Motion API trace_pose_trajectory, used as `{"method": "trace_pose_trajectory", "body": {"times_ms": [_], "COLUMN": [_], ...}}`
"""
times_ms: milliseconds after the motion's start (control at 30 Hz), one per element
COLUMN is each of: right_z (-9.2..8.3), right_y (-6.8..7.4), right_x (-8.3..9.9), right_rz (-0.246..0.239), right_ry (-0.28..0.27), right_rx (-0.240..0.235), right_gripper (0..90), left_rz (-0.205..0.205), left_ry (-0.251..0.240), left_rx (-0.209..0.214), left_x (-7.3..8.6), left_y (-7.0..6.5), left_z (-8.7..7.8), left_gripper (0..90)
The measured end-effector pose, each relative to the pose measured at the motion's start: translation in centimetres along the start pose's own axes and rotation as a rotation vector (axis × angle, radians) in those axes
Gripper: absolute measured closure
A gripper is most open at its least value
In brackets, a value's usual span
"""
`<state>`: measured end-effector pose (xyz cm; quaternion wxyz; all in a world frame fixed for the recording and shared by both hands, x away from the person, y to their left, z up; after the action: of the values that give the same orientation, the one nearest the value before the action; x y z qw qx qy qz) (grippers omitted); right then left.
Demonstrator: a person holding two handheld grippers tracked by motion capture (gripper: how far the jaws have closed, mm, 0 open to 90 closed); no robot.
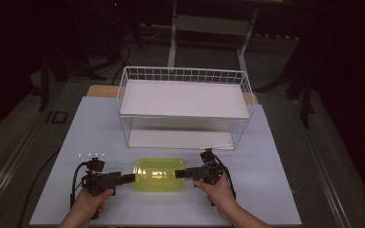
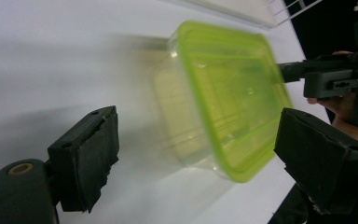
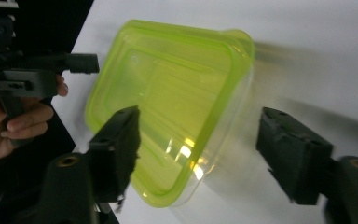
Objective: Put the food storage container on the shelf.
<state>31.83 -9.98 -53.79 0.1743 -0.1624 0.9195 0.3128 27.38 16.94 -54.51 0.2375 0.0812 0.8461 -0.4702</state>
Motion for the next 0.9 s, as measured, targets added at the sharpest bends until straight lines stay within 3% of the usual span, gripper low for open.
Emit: {"method": "trace_pose_trajectory", "body": {"times_ms": [167, 300, 500, 567, 733, 900], "right_z": [0.5, 0.8, 0.8, 0.7, 0.5, 0.5], "right_y": [-0.6, -0.8, -0.8, -0.7, -0.1, 0.1], "right_x": [0.4, 0.7, 0.9, 0.9, 0.8, 1.0], "right_rz": [0.061, 0.080, 0.106, 0.104, 0.097, 0.089], "right_ry": [0.006, 0.012, 0.002, -0.007, -0.020, -0.014], "right_rx": [0.004, 0.018, 0.024, 0.024, 0.039, 0.044], "right_gripper": [43.7, 51.1, 59.7, 62.6, 72.1, 73.7], "left_rz": [-0.018, -0.013, -0.014, -0.023, -0.019, -0.016], "left_ry": [0.008, 0.034, 0.042, 0.037, 0.032, 0.029], "left_rx": [0.012, 0.033, 0.037, 0.050, 0.025, 0.017], "left_x": [0.1, 0.2, 0.1, 0.1, -0.2, -0.1], "left_y": [0.3, 0.1, 0.2, 0.1, -0.1, -0.3], "left_z": [0.5, 0.9, 1.6, 1.8, 1.9, 1.9], "left_gripper": [28.5, 47.9, 64.4, 67.2, 73.8, 75.5]}}
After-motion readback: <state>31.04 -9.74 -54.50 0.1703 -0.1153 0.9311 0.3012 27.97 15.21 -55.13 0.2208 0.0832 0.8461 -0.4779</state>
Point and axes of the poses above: each handheld gripper's, and its own axes: z roughly forward along the jaws, x roughly out of its underside, y roughly to its left, the point moved 6 cm from there along z, roughly forward along the jaws, and after that the axes turned 11 degrees about x, right-handed, at the moved point
